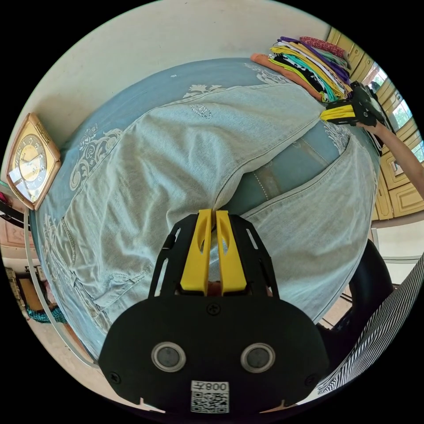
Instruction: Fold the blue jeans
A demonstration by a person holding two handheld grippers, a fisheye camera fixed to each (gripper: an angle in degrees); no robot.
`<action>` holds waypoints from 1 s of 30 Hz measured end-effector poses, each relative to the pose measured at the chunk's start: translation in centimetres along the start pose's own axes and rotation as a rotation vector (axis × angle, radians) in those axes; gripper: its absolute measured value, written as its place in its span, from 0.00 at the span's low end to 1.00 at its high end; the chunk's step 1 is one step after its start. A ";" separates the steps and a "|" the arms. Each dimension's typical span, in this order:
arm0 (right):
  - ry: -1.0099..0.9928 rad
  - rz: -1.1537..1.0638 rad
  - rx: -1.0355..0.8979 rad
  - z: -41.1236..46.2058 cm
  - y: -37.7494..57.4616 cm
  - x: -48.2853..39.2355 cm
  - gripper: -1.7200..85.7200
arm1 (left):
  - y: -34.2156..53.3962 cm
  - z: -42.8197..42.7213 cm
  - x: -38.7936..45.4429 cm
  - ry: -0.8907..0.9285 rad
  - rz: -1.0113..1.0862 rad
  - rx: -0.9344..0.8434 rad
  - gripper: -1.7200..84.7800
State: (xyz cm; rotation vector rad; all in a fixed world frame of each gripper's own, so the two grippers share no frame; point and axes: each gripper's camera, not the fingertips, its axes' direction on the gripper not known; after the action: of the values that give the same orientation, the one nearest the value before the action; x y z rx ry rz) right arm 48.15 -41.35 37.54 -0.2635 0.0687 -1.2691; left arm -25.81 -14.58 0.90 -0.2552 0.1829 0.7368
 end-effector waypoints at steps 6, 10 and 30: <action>-0.017 0.026 0.001 -0.1 1.9 3.2 0.02 | 0.1 0.1 -0.4 0.010 0.077 -0.031 0.05; -0.022 0.097 -0.062 2.4 3.8 3.6 0.02 | 0.7 0.1 -1.6 0.052 0.071 -0.061 0.06; -0.230 0.854 -0.044 9.4 6.7 22.8 0.07 | -1.1 -0.3 -9.5 0.192 -0.050 0.187 0.05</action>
State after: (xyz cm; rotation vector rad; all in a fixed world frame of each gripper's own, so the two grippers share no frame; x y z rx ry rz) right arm 63.09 -59.66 47.17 -0.3650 0.0073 -0.3856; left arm -32.01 -21.54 3.24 -0.1517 0.4244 0.6410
